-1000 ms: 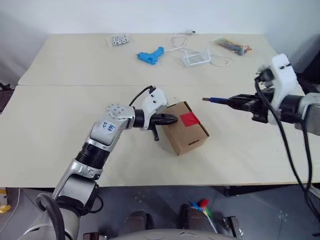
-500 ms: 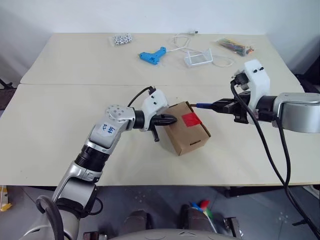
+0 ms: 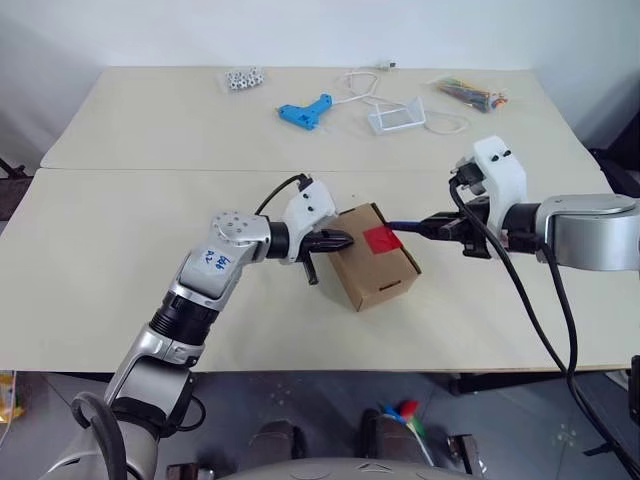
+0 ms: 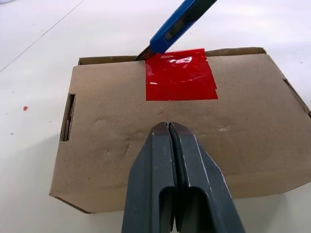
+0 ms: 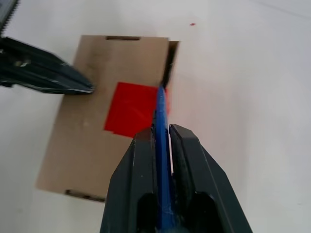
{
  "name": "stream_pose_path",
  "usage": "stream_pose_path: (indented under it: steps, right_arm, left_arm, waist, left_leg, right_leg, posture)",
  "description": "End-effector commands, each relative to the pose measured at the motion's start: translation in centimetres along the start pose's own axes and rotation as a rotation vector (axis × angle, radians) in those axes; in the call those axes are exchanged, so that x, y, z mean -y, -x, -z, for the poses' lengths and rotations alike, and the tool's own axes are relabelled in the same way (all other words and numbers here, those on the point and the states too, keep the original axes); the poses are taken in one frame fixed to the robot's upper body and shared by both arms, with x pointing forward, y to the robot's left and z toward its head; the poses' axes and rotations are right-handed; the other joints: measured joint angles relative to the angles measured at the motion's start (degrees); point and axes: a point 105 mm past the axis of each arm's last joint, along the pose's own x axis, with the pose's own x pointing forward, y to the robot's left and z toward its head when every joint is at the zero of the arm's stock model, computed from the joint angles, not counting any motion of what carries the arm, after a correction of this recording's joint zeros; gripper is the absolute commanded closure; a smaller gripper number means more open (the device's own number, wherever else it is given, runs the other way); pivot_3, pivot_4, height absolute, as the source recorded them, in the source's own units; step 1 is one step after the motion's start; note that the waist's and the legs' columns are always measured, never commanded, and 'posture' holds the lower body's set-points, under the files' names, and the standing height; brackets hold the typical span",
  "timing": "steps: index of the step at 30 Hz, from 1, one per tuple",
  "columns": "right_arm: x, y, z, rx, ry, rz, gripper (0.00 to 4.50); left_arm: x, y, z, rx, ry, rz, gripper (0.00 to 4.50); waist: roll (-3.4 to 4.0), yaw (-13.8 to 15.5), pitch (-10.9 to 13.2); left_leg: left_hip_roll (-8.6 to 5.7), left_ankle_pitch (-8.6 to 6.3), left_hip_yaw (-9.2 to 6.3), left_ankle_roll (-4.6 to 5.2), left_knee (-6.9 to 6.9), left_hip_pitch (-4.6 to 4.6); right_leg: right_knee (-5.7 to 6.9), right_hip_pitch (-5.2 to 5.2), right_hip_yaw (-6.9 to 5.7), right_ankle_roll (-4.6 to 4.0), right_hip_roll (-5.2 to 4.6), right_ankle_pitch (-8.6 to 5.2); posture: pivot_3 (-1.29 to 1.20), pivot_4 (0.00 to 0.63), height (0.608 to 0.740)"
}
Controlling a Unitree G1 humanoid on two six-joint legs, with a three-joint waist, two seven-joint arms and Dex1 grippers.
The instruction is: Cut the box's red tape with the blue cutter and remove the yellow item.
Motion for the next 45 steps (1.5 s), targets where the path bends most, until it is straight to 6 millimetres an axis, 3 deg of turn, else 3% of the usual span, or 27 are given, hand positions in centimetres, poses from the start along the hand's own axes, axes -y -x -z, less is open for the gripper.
stream_pose_path:
  steps: [1, 18, 45]
  right_arm:
    - [-0.8, 0.3, 1.3, -0.083, -0.001, -0.046, 4.36]
    - [-0.9, 1.3, 2.3, -0.151, -0.069, -0.033, 4.36]
    - [-0.2, 3.2, 3.6, -0.228, -0.164, -0.154, 4.36]
  left_arm:
    - [1.0, -0.8, 2.2, -0.084, 0.021, 0.008, 4.48]
    - [2.3, -1.4, 2.9, -0.123, 0.023, 0.037, 4.48]
    - [2.7, -1.2, 3.6, -0.170, 0.026, 0.050, 4.48]
  waist:
    - [0.00, 0.0, 0.0]
    - [-0.03, 0.2, 0.0]
    - [-0.03, 0.4, 0.0]
  left_leg:
    - [0.00, 0.00, 0.00, 0.00, 0.00, 0.00]
    - [0.02, -0.01, -0.02, 0.00, 0.00, 0.10]
    - [0.06, -0.01, -0.02, 0.01, 0.01, 0.11]
  right_leg:
    - [0.00, 0.00, 0.01, 0.00, 0.00, 0.00]
    - [-0.04, 0.10, 0.02, 0.00, -0.04, 0.00]
    - [-0.07, 0.11, 0.05, -0.03, -0.05, -0.02]
  posture:
    - [0.00, 0.150, 0.740]
    - [0.00, 0.150, 0.740]
    - [0.00, 0.150, 0.740]
